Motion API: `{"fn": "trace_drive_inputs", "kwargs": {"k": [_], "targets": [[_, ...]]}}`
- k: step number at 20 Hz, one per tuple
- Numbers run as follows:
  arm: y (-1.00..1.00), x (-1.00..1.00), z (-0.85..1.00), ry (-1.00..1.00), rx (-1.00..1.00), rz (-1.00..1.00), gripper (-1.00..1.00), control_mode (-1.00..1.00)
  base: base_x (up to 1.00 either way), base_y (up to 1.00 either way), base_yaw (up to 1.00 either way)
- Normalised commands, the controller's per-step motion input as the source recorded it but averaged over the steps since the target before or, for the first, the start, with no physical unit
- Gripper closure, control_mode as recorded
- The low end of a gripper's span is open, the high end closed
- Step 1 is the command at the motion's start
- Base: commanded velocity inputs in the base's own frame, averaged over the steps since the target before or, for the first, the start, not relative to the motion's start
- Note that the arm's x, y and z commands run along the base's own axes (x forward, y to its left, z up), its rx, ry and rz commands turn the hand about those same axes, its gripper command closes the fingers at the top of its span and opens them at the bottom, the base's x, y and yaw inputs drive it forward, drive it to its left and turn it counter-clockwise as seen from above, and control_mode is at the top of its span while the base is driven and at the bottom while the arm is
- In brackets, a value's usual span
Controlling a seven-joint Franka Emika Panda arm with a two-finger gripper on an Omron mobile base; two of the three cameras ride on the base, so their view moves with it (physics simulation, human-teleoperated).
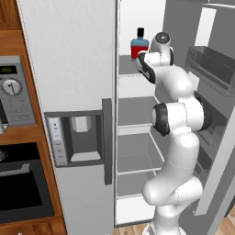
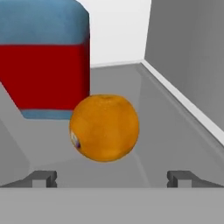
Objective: Pick the banana and orange from the fridge and place them on the plate next to the blender to make a fruit smoothie.
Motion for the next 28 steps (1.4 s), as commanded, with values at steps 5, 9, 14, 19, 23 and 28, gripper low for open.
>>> {"fn": "trace_drive_inputs", "kwargs": {"k": [5,9,14,19,23,28], "targets": [[-0.1,0.43,-0.01,0.0,0.0,0.0,-1.0,-1.0,0.0,0.0,0.0],[-0.01,0.47,-0.04,0.0,0.0,0.0,-1.0,-1.0,0.0,0.0,0.0],[-0.04,0.21,-0.19,0.0,0.0,0.0,1.0,-1.0,0.0,0.0,0.0],[-0.08,0.02,-0.12,0.0,0.0,0.0,1.0,-1.0,0.0,0.0,0.0],[0.0,-0.06,0.0,0.0,0.0,0.0,1.0,-1.0,0.0,0.0,0.0],[0.02,-0.34,0.0,-0.09,0.0,0.0,1.0,-1.0,0.0,0.0,0.0]]}}
